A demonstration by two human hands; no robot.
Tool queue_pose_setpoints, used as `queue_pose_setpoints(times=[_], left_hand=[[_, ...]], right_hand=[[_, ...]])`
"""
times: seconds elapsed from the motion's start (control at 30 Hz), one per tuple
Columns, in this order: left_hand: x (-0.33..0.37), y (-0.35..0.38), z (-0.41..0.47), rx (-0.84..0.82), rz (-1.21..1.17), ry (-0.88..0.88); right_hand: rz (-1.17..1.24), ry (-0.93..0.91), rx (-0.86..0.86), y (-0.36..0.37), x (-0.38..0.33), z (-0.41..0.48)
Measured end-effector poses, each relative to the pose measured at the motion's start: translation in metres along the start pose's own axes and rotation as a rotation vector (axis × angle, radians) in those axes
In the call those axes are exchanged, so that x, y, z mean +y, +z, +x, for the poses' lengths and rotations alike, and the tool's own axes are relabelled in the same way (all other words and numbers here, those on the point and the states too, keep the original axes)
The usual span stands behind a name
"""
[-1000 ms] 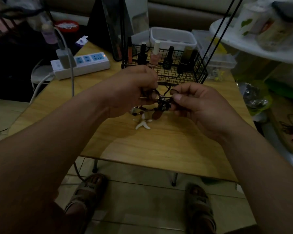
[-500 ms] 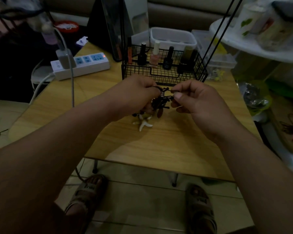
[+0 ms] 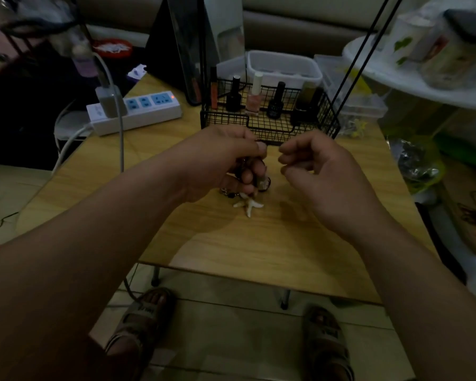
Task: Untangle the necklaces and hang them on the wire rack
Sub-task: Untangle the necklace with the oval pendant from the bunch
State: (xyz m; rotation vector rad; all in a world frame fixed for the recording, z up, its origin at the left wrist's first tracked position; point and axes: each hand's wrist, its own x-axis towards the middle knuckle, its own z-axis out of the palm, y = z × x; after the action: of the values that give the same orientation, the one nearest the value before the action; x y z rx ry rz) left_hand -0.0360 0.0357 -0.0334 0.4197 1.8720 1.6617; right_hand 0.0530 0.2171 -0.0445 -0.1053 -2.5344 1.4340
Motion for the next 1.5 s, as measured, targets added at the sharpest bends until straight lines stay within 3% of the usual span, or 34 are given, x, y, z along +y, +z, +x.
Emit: queue_pose_setpoints(times=[0.13, 0.47, 0.67, 0.83, 0.97, 1.2, 1.5], left_hand=[[0.003, 0.000, -0.002, -0.030, 0.020, 0.035], [0.011, -0.007, -0.009, -0.133, 0.123, 0.194], [0.010, -0.013, -0.007, -0.033, 0.223, 0.178], [0.004, -0.009, -0.006, 0.085, 0.356, 0.136], [-0.005, -0.003, -0.003, 0.121, 0.436, 0.166], [-0.002, 0.002, -0.004, 0.129, 0.318, 0.191], [0.000, 0.007, -0.001, 0.054, -0.128, 0.164]], right_hand=[[-0.038, -0.027, -0.123, 0.006, 0.001, -0.001], [-0.116, -0.064, -0.116, 0.012, 0.000, 0.004], [-0.049, -0.020, -0.105, 0.006, -0.004, 0.000], [0.162, 0.132, -0.007, 0.000, -0.005, 0.000], [0.563, 0.326, 0.074, 0.003, -0.009, 0.005], [0.976, 0.497, 0.114, 0.000, -0.007, 0.011], [1.019, 0.585, 0.172, 0.005, -0.006, 0.011]])
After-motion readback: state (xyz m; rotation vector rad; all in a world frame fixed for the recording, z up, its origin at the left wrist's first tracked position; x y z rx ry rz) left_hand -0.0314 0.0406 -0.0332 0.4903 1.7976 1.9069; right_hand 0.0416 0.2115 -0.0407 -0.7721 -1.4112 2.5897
